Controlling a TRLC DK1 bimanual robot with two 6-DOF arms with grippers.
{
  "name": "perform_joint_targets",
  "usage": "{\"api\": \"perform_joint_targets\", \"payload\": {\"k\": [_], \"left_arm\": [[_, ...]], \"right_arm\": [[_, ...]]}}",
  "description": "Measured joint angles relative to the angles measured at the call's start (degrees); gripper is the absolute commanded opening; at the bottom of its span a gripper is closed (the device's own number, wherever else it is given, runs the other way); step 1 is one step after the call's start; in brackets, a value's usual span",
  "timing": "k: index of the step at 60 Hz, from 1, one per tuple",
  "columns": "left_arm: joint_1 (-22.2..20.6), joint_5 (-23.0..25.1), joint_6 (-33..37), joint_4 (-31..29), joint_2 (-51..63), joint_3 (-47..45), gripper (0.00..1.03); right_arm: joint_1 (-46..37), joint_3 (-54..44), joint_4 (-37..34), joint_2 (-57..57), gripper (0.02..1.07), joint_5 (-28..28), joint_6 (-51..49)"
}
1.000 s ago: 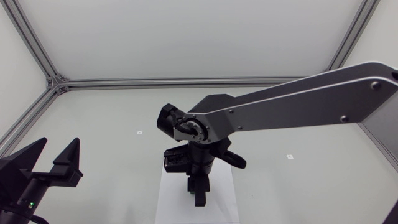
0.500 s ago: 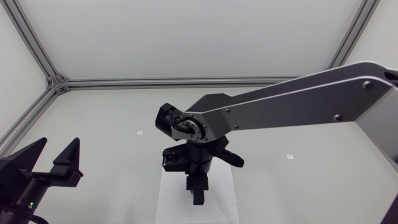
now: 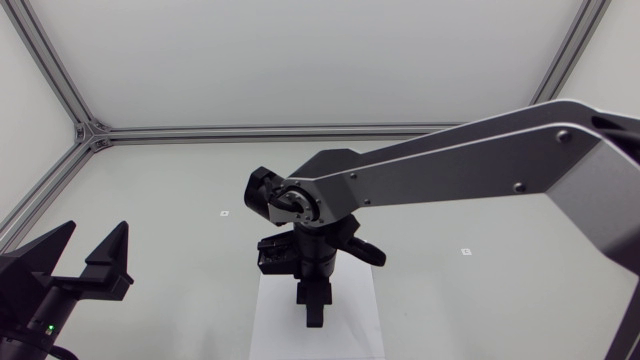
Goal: Pick up the orange 2x2 brick with the right arm and stack it on top of the green 2x2 brick in the center
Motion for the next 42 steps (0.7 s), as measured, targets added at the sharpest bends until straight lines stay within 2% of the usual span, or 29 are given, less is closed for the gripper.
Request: {"api": "perform_joint_targets", "payload": {"k": [13, 23, 31, 42], "left_arm": [[0.02, 0.0, 0.02, 0.0, 0.0, 0.0, 0.99], [0.0, 0.02, 0.02, 0.0, 0.0, 0.0, 0.99], [0.0, 0.0, 0.02, 0.02, 0.0, 0.0, 0.99], [0.02, 0.02, 0.0, 0.02, 0.0, 0.0, 0.99]], "right_arm": [[-0.35, -1.86, 2.14, -0.98, 0.08, -1.01, 0.02], [1.07, -2.99, 3.54, -1.53, 0.08, 2.03, 1.55], [1.18, -2.36, 2.67, -1.09, 0.08, 2.23, 1.95], [-0.24, -0.96, 1.2, -0.11, 0.08, -0.66, 1.57]]}}
